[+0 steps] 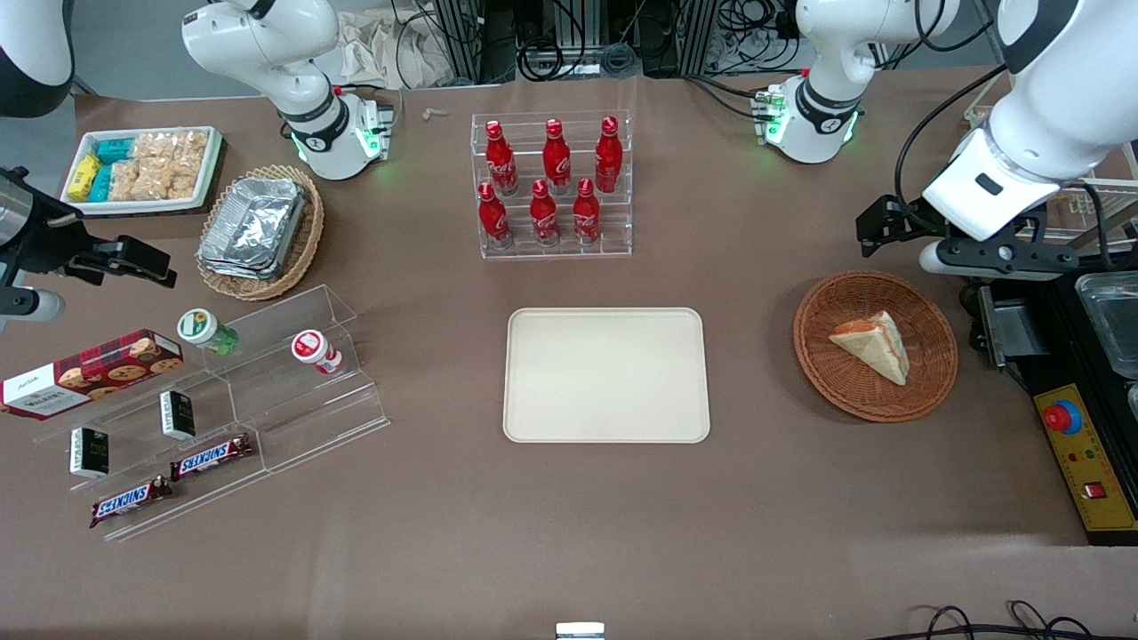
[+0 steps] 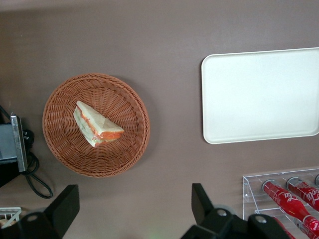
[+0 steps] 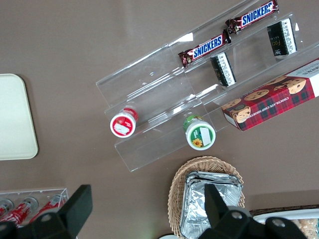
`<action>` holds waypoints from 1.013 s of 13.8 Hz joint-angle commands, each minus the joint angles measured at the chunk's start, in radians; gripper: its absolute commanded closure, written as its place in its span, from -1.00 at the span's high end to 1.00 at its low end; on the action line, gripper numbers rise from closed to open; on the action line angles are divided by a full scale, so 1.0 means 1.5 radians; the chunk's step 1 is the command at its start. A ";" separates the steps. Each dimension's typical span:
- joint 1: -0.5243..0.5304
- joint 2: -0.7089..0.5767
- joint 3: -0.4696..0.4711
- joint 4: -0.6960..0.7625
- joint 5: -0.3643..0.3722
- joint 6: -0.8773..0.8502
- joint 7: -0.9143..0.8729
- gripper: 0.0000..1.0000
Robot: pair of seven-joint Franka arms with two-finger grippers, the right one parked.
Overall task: Place sandwich from basket to tray
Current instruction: 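Move the left gripper over the wicker basket above the sandwich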
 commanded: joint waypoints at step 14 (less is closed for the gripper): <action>0.014 0.002 0.033 -0.026 0.028 -0.043 -0.137 1.00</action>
